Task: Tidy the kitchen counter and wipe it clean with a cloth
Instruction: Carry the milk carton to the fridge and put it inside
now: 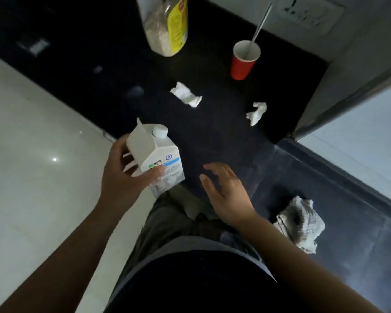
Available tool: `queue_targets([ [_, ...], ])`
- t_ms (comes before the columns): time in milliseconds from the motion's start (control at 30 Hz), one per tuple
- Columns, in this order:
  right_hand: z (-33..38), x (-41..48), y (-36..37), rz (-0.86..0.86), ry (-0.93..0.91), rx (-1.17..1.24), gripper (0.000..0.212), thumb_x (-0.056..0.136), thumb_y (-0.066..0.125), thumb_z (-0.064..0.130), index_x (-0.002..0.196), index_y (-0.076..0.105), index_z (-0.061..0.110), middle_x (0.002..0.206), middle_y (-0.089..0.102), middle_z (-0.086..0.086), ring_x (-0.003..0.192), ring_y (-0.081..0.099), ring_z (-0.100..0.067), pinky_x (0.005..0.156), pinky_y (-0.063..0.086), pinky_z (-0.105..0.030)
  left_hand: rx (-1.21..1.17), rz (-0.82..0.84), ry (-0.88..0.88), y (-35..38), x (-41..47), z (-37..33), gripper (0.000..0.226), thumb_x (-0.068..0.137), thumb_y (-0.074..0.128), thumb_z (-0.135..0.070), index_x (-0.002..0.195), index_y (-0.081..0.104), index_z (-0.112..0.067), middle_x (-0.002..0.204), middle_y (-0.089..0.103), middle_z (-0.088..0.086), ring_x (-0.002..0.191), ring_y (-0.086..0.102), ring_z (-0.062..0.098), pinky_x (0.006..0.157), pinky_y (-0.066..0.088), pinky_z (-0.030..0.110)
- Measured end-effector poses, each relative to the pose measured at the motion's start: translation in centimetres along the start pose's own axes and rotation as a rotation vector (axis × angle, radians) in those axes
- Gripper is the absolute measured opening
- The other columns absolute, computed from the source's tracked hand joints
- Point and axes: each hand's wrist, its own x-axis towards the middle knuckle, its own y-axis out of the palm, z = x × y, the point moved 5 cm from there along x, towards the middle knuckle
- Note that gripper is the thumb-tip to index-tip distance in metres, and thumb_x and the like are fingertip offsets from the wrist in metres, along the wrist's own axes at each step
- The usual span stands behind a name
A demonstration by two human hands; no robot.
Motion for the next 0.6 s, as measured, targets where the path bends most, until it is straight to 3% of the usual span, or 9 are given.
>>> queue_targets([
  [100,0.4,-2.1,2.4,0.147,-0.008,0.044,0.029,0.094,0.047,0.034,0.117,0.056,0.019,0.118,0.056,0.002,0.104,0.053,-0.009,0.088,0.048,-0.03,0.023,-0.085,-0.057,-3.1,-5.9,3.0,0.075,0.047,0.081,-0.037,0.113,0.045,-0.046,0.109,0.056,-0.028,0.102,0.058,-0.002,0.074,0.054,0.017],
  [167,1.1,-2.9,3.8,0.237,-0.055,0.037,0.022,0.096,0.046,0.027,0.109,0.058,0.013,0.109,0.06,-0.004,0.095,0.054,-0.007,0.081,0.046,-0.021,0.076,-0.144,-0.102,-5.2,-9.3,4.6,0.075,0.048,0.079,-0.041,0.111,0.042,-0.055,0.11,0.053,-0.032,0.106,0.056,0.002,0.079,0.054,0.023],
  [267,2.9,-3.1,6.0,0.355,-0.111,0.002,0.023,0.095,0.046,0.03,0.107,0.059,0.016,0.105,0.059,0.001,0.092,0.053,-0.002,0.079,0.041,-0.01,0.08,-0.269,-0.15,-8.7,-13.1,6.4,0.075,0.047,0.077,-0.046,0.113,0.044,-0.054,0.115,0.055,-0.025,0.109,0.055,0.009,0.083,0.051,0.03],
  [367,5.5,-2.8,9.4,0.453,-0.19,-0.061,0.04,0.089,0.039,0.047,0.109,0.059,0.019,0.108,0.059,0.004,0.097,0.054,-0.002,0.087,0.044,-0.02,0.041,-0.404,-0.192,-12.3,-15.7,7.4,0.076,0.046,0.077,-0.046,0.115,0.045,-0.05,0.117,0.055,-0.019,0.109,0.055,0.008,0.08,0.049,0.024],
  [600,14.8,-4.3,22.4,0.702,-0.429,-0.284,0.05,0.09,0.032,0.05,0.117,0.056,0.016,0.119,0.057,0.003,0.11,0.052,-0.009,0.095,0.042,-0.028,-0.096,-0.715,-0.276,-23.7,-20.8,10.5,0.074,0.046,0.076,-0.048,0.112,0.044,-0.051,0.114,0.055,-0.015,0.109,0.055,0.009,0.08,0.05,0.026],
])
